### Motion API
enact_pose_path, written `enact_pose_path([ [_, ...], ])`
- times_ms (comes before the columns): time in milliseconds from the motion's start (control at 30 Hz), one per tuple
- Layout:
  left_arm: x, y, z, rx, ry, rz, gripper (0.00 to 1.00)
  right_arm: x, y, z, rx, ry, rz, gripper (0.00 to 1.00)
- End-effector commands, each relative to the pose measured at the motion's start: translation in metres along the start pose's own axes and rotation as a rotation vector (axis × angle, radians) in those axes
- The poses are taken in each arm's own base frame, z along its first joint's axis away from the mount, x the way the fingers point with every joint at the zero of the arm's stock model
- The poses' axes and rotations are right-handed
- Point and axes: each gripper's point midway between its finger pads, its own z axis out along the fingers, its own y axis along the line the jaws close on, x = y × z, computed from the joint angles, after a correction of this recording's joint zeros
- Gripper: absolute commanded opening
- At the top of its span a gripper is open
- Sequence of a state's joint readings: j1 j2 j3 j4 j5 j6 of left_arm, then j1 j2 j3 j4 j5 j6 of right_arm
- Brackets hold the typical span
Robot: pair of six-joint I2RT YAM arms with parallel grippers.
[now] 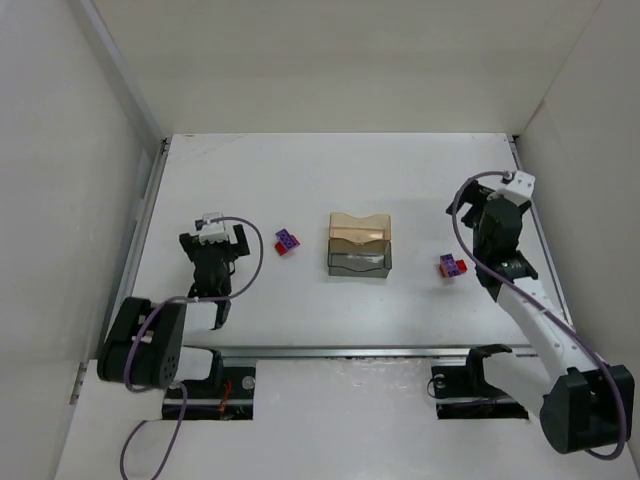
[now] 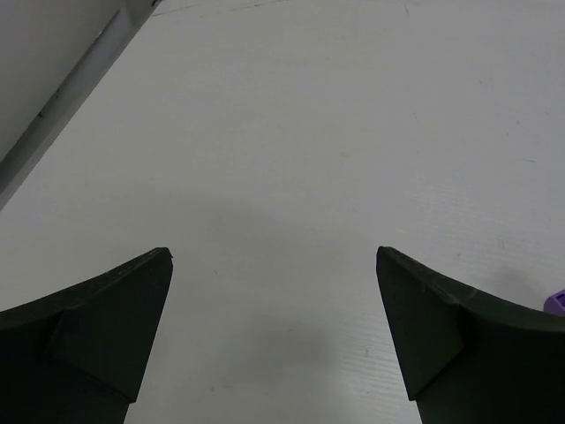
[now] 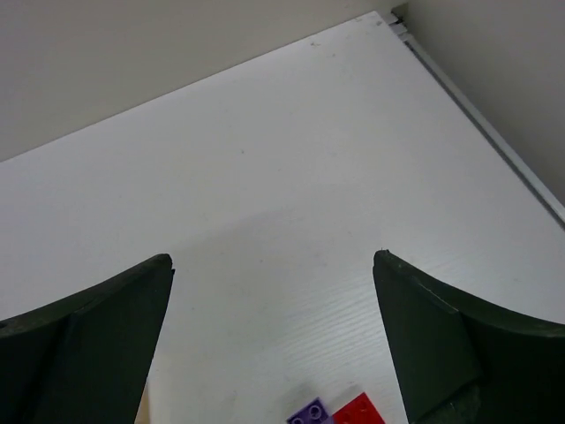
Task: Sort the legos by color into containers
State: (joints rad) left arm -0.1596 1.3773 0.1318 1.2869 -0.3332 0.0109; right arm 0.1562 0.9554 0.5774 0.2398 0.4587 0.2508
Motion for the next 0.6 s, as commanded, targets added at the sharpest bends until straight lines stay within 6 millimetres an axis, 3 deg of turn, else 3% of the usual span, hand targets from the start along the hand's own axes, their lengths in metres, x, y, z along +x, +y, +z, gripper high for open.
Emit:
enact_pose_path([
  [0, -0.077, -0.036, 0.014, 0.145, -0.124, 0.093, 0.99, 0.038, 0.008, -0.012, -0.015, 0.304, -0.021, 1.00],
  [33, -0.089, -0.058, 0.017, 0.278, -0.085, 0.245, 0.99, 0.041, 0.017, -0.006, -0.032, 0.360, -0.035, 1.00],
  [67, -0.119, -0.089, 0.021, 0.422, -0.084, 0.301, 0.99, 0.055, 0.027, -0.005, -0.063, 0.472, -0.058, 1.00],
  [100, -0.137, -0.090, 0.025, 0.414, -0.089, 0.301, 0.99, 0.064, 0.026, -0.012, -0.070, 0.521, -0.069, 1.00],
  [133, -0.149, -0.092, 0.029, 0.414, -0.084, 0.306, 0.99, 0.068, 0.031, -0.003, -0.063, 0.572, -0.084, 1.00],
  [167, -0.150, -0.092, 0.037, 0.403, -0.051, 0.346, 0.99, 0.074, 0.031, -0.002, -0.045, 0.614, -0.091, 1.00],
  [200, -0.180, -0.095, 0.044, 0.399, -0.081, 0.380, 0.99, 0.083, 0.024, -0.007, -0.009, 0.678, -0.111, 1.00],
  [233, -0.166, -0.098, 0.042, 0.430, 0.002, 0.432, 0.99, 0.080, 0.022, -0.004, 0.007, 0.693, -0.112, 1.00],
  [300, -0.160, -0.105, 0.043, 0.495, 0.057, 0.503, 0.99, 0.092, 0.014, -0.006, 0.037, 0.748, -0.130, 1.00],
  [333, -0.174, -0.110, 0.040, 0.532, 0.051, 0.515, 0.99, 0.097, 0.013, -0.007, 0.035, 0.773, -0.125, 1.00],
  [367, -0.154, -0.117, 0.029, 0.603, 0.136, 0.542, 0.99, 0.107, 0.000, -0.010, 0.061, 0.805, -0.115, 1.00],
  [500, -0.139, -0.142, 0.003, 0.781, 0.178, 0.510, 0.99, 0.134, -0.037, -0.010, 0.131, 0.893, -0.054, 0.96],
  [567, -0.139, -0.147, 0.002, 0.775, 0.191, 0.416, 0.99, 0.149, -0.037, -0.011, 0.100, 0.957, -0.041, 0.90],
])
